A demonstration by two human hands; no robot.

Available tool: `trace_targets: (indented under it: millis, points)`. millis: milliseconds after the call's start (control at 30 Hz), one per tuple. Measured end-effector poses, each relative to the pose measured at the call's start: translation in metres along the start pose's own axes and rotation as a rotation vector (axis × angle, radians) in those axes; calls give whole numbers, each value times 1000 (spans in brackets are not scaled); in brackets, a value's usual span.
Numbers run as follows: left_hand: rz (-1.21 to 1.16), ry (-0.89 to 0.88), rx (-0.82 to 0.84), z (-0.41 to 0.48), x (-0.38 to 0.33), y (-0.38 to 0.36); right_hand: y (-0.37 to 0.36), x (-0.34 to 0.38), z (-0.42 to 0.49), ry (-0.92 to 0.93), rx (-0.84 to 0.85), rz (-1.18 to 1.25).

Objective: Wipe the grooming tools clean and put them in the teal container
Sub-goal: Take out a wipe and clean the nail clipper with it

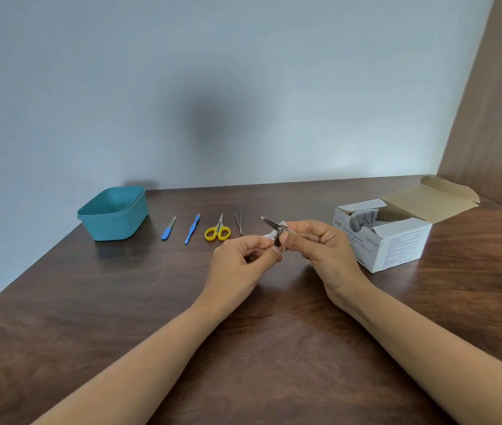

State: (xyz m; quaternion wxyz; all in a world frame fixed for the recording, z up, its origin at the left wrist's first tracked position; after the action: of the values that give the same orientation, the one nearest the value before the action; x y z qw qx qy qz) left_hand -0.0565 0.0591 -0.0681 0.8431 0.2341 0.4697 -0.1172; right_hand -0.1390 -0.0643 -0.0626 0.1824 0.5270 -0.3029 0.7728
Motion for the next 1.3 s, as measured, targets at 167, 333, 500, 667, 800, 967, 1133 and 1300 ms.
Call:
trace_targets:
  millis: [167, 333, 500, 667, 800, 967, 1133, 1300]
  points:
    - [24, -27, 26, 0, 0, 0, -1, -1, 0, -50, 13, 12]
    - [37, -25, 56, 1, 3, 0, -2, -2, 0, -92, 40, -42]
    - [27, -14, 59, 0, 0, -1, -3, 1, -2, -77, 33, -8]
    - [34, -15, 72, 0, -1, -1, -4, 0, -3, -99, 20, -3]
    - [45, -12, 84, -1, 1, -1, -7, 2, -5, -87, 56, 17]
    - [25, 20, 68, -2, -1, -2, -5, 3, -5, -87, -7, 28]
    - [0, 68, 85, -3, -5, -1, -6, 2, -6, -121, 14, 32]
    - [-9, 81, 97, -2, -5, -1, -9, 5, -10, -98, 39, 49]
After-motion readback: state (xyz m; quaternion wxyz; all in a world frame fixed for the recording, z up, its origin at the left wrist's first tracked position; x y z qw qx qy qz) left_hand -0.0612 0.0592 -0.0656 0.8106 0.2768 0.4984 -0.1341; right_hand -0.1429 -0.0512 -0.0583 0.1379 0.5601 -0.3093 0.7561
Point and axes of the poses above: each hand's wrist, its own z-axis towards the middle knuckle, its own y-axis out of the back of the hand, x = y × z, the point moved 2 cm from there along z, towards the middle knuckle, and after that the axes turned 8 degrees about -x, right-handed, at the moved point
